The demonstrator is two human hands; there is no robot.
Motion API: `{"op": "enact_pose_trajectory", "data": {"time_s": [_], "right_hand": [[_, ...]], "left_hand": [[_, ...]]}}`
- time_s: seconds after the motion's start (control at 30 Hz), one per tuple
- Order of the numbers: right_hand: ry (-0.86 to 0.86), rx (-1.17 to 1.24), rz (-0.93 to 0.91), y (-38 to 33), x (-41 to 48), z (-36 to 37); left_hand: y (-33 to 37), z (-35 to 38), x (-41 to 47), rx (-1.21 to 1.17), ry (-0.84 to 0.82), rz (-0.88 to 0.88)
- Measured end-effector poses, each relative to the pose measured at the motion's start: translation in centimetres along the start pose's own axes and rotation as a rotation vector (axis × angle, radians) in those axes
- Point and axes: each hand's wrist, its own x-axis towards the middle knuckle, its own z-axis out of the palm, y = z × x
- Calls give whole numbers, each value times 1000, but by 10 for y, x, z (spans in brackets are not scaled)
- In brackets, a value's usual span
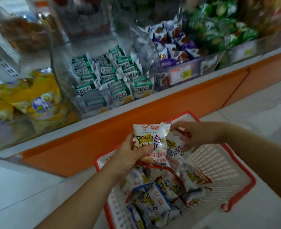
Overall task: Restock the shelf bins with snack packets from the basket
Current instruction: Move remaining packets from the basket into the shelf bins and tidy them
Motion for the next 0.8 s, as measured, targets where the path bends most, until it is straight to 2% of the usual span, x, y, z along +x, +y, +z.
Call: {"op": "enact_pose_trajectory", "data": {"time_s": [0.13,0.27,0.5,0.67,0.8], "right_hand": [[100,-120,-175,-75,-58,-10],[206,-214,-260,-134,-98,-21],[337,-504,-487,-223,-152,-48],[393,-538,-601,-273,-190,-56],[646,-667,-690,-315,-214,-73]], "left_hand": [[56,-5,-29,87,-19,120],[113,-8,-55,258,9,277],[202,-1,-97,335,136,497],[250,3,-115,363,242,643],[301,3,-129,466,419,734]]}}
